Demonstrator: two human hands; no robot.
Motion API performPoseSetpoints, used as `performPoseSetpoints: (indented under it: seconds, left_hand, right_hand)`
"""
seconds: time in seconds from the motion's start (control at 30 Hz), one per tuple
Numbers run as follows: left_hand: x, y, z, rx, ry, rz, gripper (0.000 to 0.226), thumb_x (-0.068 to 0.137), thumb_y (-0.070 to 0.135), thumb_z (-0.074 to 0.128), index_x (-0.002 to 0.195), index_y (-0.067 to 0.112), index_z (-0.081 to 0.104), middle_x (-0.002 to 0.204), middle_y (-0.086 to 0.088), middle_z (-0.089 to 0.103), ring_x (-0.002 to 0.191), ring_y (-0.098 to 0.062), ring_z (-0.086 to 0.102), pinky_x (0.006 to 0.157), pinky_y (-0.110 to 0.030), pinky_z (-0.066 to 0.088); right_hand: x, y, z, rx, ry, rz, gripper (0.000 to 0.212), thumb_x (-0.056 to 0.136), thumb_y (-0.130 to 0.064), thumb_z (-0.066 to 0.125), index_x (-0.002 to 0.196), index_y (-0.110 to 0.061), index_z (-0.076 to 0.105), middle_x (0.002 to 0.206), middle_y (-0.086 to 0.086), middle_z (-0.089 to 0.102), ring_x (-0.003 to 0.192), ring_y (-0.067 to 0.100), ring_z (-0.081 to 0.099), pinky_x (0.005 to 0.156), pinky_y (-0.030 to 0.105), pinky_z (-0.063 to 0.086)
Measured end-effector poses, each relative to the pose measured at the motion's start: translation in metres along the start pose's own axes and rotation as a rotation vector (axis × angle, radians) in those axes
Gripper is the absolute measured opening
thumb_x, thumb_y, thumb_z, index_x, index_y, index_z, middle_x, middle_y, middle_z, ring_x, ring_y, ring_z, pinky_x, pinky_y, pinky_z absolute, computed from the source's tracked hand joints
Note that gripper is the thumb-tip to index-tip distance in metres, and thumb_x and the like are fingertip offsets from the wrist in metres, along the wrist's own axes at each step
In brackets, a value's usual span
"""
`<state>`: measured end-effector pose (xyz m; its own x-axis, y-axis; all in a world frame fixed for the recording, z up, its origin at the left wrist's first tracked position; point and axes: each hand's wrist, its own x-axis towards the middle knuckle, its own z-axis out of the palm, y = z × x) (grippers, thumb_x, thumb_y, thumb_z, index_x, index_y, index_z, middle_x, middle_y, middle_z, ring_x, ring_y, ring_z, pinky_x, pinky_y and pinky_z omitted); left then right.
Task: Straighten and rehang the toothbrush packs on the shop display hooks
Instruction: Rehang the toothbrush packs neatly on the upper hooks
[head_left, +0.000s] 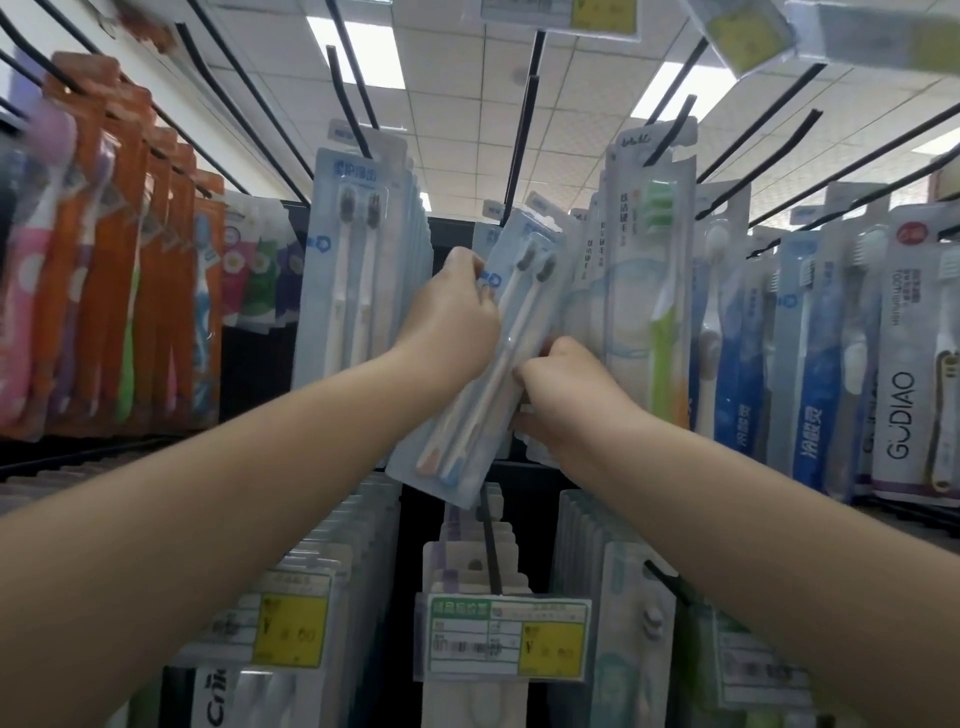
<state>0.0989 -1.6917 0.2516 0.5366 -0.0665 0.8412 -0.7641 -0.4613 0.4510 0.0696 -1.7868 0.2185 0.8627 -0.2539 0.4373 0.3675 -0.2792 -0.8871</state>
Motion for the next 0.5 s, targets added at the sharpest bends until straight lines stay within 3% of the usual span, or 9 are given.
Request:
performPoseSetpoints:
  seconds: [0.1,0.27,0.37,0.5]
  left_hand:
    - [-0.009,0.0,-0.003,-0.017,-0.003,0.021,0.013,0.097,0.011,0.032,0.107,0.009,0.041,0.077,0.002,0.046,0.062,-0.006,0.04,0.047,-0.012,0.032]
    - [-0.022,0.009,-0.019,-0.066,-0.014,0.031,0.011,0.097,0.01,0.033,0.104,0.008,0.041,0.072,-0.002,0.045,0.057,-0.011,0.038,0.045,-0.016,0.031]
    - [-0.033,0.013,-0.031,-0.078,-0.042,0.089,0.006,0.097,0.011,0.034,0.101,0.011,0.038,0.066,0.001,0.043,0.055,-0.012,0.038,0.047,-0.026,0.029]
    - [-0.046,0.006,-0.044,-0.096,-0.027,0.132,0.006,0.097,0.011,0.035,0.098,0.017,0.038,0.064,0.005,0.042,0.054,-0.008,0.039,0.047,-0.024,0.029]
  right_hand:
    - [-0.005,0.003,0.002,-0.053,-0.002,-0.057,0.03,0.086,0.0,0.041,0.116,0.001,0.043,0.12,0.02,0.052,0.109,0.041,0.053,0.094,0.055,0.046]
    - [-0.013,0.002,0.008,-0.054,0.011,-0.155,0.032,0.077,-0.003,0.043,0.11,-0.006,0.046,0.111,0.021,0.057,0.099,0.039,0.058,0.086,0.058,0.05]
    - [-0.019,0.003,0.009,-0.046,-0.002,-0.216,0.026,0.083,-0.002,0.044,0.109,-0.005,0.045,0.109,0.023,0.056,0.098,0.039,0.058,0.085,0.058,0.049]
    - [-0.033,0.008,0.015,-0.021,-0.023,-0.293,0.013,0.091,-0.003,0.043,0.104,-0.004,0.044,0.106,0.026,0.056,0.099,0.041,0.057,0.085,0.061,0.048]
